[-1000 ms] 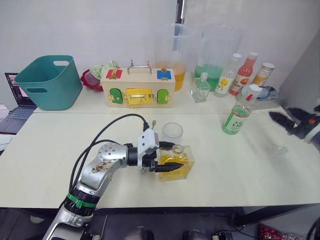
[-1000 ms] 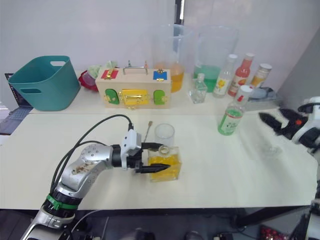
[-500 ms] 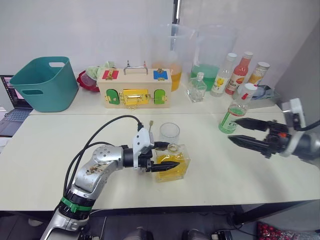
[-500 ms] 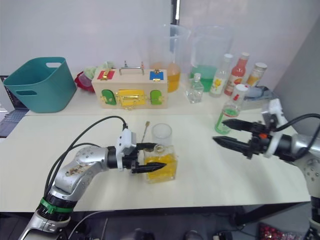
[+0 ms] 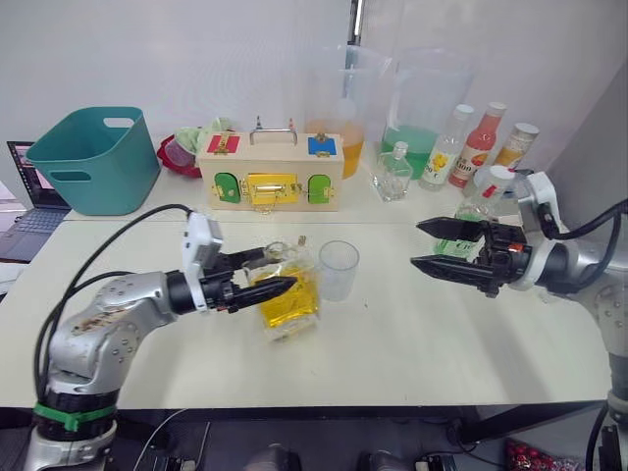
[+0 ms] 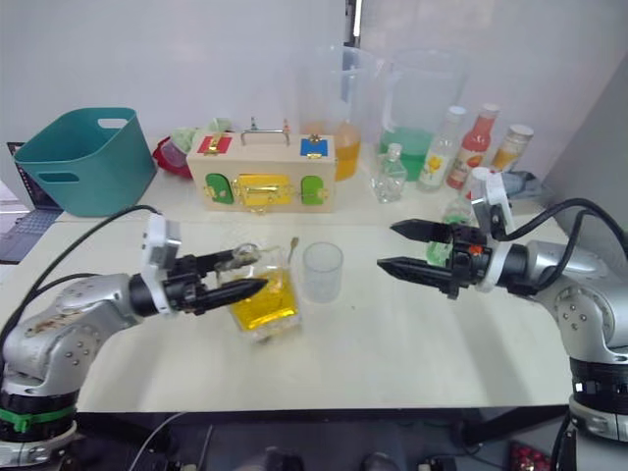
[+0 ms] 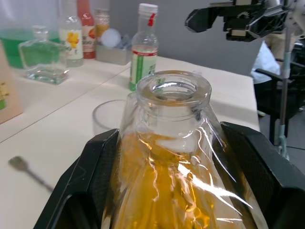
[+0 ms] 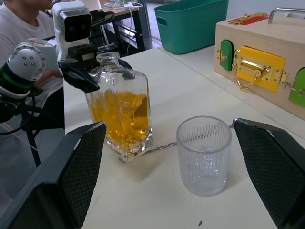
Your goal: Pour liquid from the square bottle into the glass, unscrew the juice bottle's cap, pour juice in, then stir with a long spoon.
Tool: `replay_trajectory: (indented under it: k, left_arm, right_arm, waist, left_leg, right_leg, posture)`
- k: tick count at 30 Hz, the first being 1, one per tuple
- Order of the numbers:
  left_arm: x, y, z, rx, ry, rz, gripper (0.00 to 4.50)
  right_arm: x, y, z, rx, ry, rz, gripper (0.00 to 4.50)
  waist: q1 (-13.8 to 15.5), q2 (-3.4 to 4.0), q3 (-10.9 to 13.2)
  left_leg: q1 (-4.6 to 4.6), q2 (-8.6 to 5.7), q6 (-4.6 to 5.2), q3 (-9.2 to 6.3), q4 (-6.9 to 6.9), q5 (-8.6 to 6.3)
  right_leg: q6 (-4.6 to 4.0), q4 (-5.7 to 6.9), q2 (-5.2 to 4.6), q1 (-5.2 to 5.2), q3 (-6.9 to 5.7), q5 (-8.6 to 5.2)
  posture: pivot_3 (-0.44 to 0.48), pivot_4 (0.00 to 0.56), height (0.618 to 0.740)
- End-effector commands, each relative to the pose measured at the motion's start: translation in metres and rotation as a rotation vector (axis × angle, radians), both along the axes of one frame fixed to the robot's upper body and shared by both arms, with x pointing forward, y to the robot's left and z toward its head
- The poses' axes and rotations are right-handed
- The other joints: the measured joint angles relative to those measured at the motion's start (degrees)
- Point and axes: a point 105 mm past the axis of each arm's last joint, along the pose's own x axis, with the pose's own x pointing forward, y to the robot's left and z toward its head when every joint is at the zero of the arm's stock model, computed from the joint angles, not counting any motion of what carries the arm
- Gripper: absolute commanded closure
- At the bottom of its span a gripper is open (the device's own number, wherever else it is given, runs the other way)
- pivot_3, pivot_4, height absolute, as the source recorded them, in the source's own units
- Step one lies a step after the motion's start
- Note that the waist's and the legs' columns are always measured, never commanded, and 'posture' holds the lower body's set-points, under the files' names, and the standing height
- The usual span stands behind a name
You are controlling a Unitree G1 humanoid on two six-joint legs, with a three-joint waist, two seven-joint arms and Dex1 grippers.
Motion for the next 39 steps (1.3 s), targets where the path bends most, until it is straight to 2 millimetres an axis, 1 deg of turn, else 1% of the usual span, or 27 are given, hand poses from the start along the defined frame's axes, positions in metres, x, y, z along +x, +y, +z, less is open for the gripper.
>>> replay_trajectory:
  k: [1, 5, 7, 11, 17, 20, 22, 25, 30, 33, 36, 39]
  left_arm:
    - [-0.002, 0.011, 0.023, -0.003, -0.103, 0.018, 1.72]
    - [0.009, 0.019, 0.028, 0.024, -0.154, 0.070, 1.72]
    - [0.022, 0.019, 0.033, 0.017, -0.187, 0.121, 1.72]
    - [0.050, 0.015, 0.034, 0.053, -0.240, 0.222, 1.72]
    - [0.077, 0.011, 0.046, 0.100, -0.363, 0.309, 1.72]
    - [0.093, 0.003, 0.050, 0.184, -0.488, 0.356, 1.72]
    - [0.098, -0.005, 0.052, 0.213, -0.537, 0.344, 1.72]
    - [0.102, -0.009, 0.053, 0.215, -0.565, 0.338, 1.72]
    - [0.116, -0.022, 0.050, 0.359, -0.728, 0.345, 1.72]
    - [0.118, -0.028, 0.051, 0.402, -0.803, 0.329, 1.72]
    - [0.120, -0.036, 0.056, 0.429, -0.870, 0.313, 1.72]
    - [0.121, -0.038, 0.058, 0.438, -0.895, 0.312, 1.72]
  right_arm:
    - [-0.003, 0.005, 0.012, 0.020, -0.048, 0.028, 0.00]
    - [-0.005, 0.008, 0.013, 0.025, -0.053, 0.046, 0.00]
    - [-0.005, 0.009, 0.013, 0.027, -0.058, 0.039, 0.00]
    - [-0.007, 0.010, 0.014, 0.032, -0.066, 0.031, 0.00]
    - [-0.010, 0.009, 0.013, 0.031, -0.073, 0.008, 0.00]
    - [-0.012, 0.007, 0.013, 0.028, -0.083, -0.019, 0.00]
    - [-0.014, 0.006, 0.012, 0.028, -0.083, -0.029, 0.00]
    - [-0.015, 0.005, 0.011, 0.029, -0.082, -0.035, 0.00]
    - [-0.021, 0.003, 0.010, 0.031, -0.091, -0.080, 0.00]
    - [-0.024, 0.002, 0.008, 0.031, -0.088, -0.099, 0.00]
    - [-0.026, -0.002, 0.005, 0.025, -0.084, -0.126, 0.00]
    - [-0.027, -0.003, 0.005, 0.029, -0.085, -0.135, 0.00]
  waist:
    - [0.01, 0.00, 0.00]
    - [0.04, -0.03, 0.02]
    - [0.15, -0.05, 0.03]
    - [0.49, -0.07, 0.04]
    - [0.34, -0.18, 0.10]
    - [0.45, -0.27, 0.15]
    - [0.52, -0.28, 0.16]
    - [0.47, -0.30, 0.16]
    - [0.58, -0.34, 0.19]
    - [0.52, -0.39, 0.22]
    - [0.72, -0.46, 0.26]
    - [0.69, -0.49, 0.28]
  left_leg:
    - [0.00, 0.00, 0.00, 0.01, 0.00, 0.00]
    - [0.00, 0.00, -0.02, 0.03, 0.00, -0.01]
    - [-0.01, -0.01, -0.03, 0.05, 0.00, -0.01]
    - [-0.01, -0.05, -0.08, 0.06, 0.00, -0.02]
    - [-0.01, -0.05, -0.02, 0.13, -0.11, 0.02]
    - [-0.02, -0.05, -0.02, 0.17, -0.11, 0.02]
    - [-0.03, -0.06, -0.02, 0.19, -0.11, 0.02]
    - [-0.03, -0.06, -0.02, 0.20, -0.11, 0.02]
    - [-0.03, -0.05, -0.01, 0.20, -0.11, 0.02]
    - [-0.04, -0.06, -0.01, 0.21, -0.11, 0.02]
    - [-0.07, -0.05, 0.00, 0.20, -0.11, 0.02]
    - [-0.11, -0.05, 0.03, 0.20, -0.08, 0.00]
  right_leg:
    - [0.00, 0.00, 0.00, 0.00, -0.01, 0.00]
    - [0.00, -0.01, 0.01, 0.00, -0.02, 0.00]
    - [0.00, 0.00, 0.01, 0.00, -0.02, 0.00]
    - [0.01, -0.01, 0.00, 0.02, -0.02, 0.01]
    - [0.01, -0.01, 0.03, -0.04, -0.05, 0.01]
    - [0.01, -0.01, 0.03, -0.05, -0.07, 0.01]
    - [0.01, -0.03, 0.03, -0.04, -0.07, 0.01]
    - [0.01, -0.04, 0.01, -0.04, -0.06, 0.01]
    - [0.01, -0.03, 0.01, -0.06, -0.07, 0.02]
    - [0.01, -0.05, -0.01, -0.07, -0.07, 0.02]
    - [0.01, -0.04, -0.02, -0.10, -0.08, 0.02]
    - [0.02, -0.05, -0.03, -0.11, -0.08, 0.02]
  posture:
    - [0.000, 0.150, 0.733]
    - [0.000, 0.150, 0.733]
    - [0.000, 0.150, 0.733]
    - [0.000, 0.150, 0.733]
    - [0.000, 0.150, 0.733]
    - [0.000, 0.150, 0.733]
    - [0.000, 0.150, 0.733]
    - [0.000, 0.150, 0.733]
    - [0.000, 0.150, 0.733]
    - [0.000, 0.150, 0.733]
    - [0.000, 0.150, 0.733]
    - [0.000, 0.150, 0.733]
